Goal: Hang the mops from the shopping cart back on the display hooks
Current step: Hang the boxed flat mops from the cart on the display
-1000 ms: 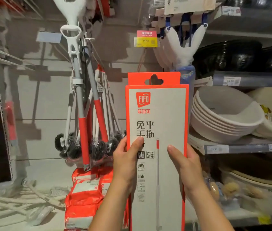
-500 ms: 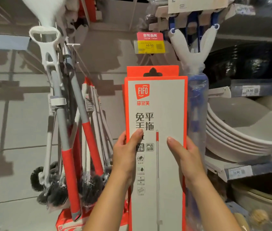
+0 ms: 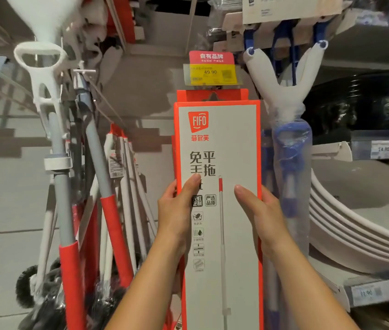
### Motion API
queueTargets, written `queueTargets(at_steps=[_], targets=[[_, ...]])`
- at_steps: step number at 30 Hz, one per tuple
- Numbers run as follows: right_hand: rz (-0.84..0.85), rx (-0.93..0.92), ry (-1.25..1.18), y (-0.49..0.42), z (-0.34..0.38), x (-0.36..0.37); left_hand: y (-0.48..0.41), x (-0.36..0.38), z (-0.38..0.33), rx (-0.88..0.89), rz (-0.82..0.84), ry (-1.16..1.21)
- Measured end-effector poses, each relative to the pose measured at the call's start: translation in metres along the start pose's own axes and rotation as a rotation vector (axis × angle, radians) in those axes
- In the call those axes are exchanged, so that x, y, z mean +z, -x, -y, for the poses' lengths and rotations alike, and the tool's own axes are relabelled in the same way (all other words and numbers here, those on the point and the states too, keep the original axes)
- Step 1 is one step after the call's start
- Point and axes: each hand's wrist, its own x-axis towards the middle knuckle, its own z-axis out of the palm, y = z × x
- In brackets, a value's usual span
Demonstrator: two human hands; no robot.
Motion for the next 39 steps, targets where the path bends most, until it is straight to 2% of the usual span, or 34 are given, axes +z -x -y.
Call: queueTargets(at_steps=[7, 21, 28, 39], targets=[[0.057, -0.031, -0.03, -0.027, -0.01, -0.009, -0.017, 0.008, 0.006, 0.098, -0.01, -0.014], [0.151, 0.055, -0.079, -0.072, -0.048, -0.018, -0.055, 0.0, 0.042, 0.125, -0.119, -0.09], [0.132, 0.066, -0.037, -0.098, -0.08, -0.01, -0.089, -0.015, 0.053, 0.098, -0.13, -0.122], [0.013, 0.152, 0.09, -0.145, -0.133, -0.003, -0.158, -0.045, 0.088, 0.052, -0.124, -0.226]])
